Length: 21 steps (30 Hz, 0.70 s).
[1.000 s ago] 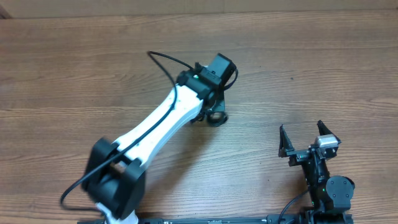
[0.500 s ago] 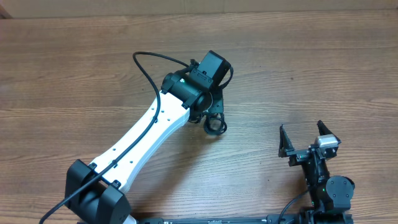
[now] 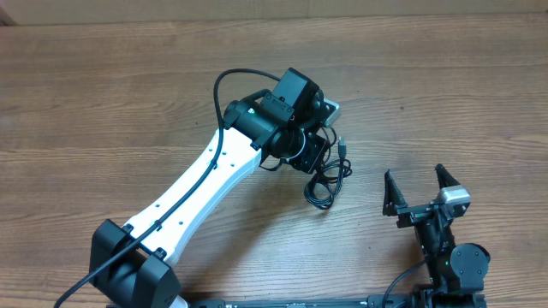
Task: Untangle cables
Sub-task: 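Move the right gripper toward the cables hanging from the left gripper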
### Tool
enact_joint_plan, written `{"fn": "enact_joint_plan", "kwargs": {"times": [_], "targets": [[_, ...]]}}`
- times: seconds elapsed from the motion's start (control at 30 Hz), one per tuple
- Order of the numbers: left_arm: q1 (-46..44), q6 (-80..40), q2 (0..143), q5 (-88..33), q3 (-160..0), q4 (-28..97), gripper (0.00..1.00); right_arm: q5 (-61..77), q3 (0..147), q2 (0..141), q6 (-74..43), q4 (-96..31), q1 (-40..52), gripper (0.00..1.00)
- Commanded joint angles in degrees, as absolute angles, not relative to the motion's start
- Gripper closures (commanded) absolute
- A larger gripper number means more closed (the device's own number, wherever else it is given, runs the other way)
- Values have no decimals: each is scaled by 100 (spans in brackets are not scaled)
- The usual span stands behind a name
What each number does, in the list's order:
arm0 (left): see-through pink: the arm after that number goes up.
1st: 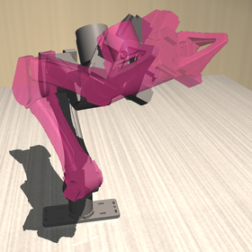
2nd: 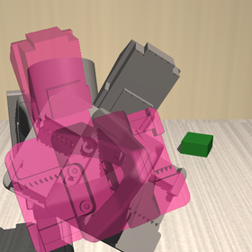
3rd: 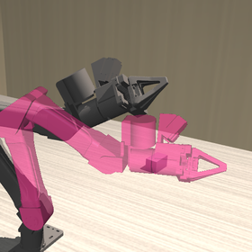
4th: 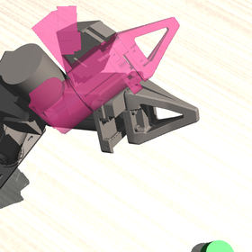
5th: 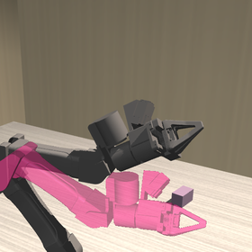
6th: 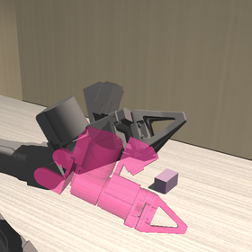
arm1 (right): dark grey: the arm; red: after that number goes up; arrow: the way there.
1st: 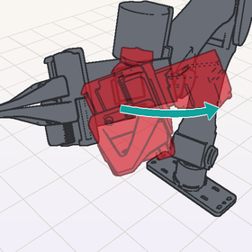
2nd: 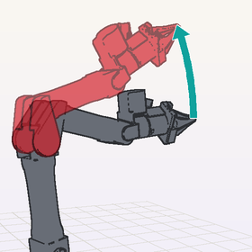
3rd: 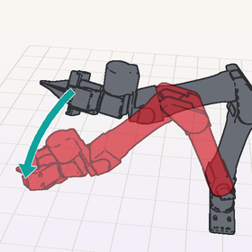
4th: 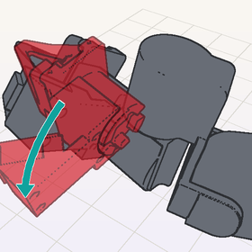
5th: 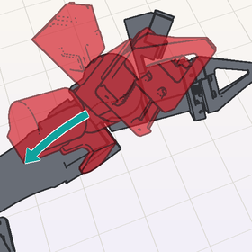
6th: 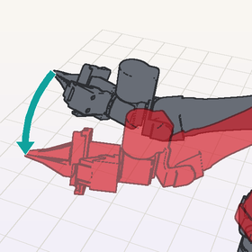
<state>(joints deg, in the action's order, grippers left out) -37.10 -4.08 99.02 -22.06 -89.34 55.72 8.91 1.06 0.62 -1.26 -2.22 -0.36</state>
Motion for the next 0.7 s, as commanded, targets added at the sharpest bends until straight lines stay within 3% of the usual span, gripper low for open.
{"fn": "enact_joint_plan", "kwargs": {"times": [0.0,0.3,0.67], "targets": [[-3642,681,9714,-2517,-9024,5465,96,1214,340,16,-934,-403,-49,0],[-3592,2305,9695,-3371,-9188,5299,96,1258,1424,364,-934,-1400,-56,0],[-3592,2141,9695,-4099,-9205,4982,96,1855,3124,2438,-421,-2473,-54,0]]}}
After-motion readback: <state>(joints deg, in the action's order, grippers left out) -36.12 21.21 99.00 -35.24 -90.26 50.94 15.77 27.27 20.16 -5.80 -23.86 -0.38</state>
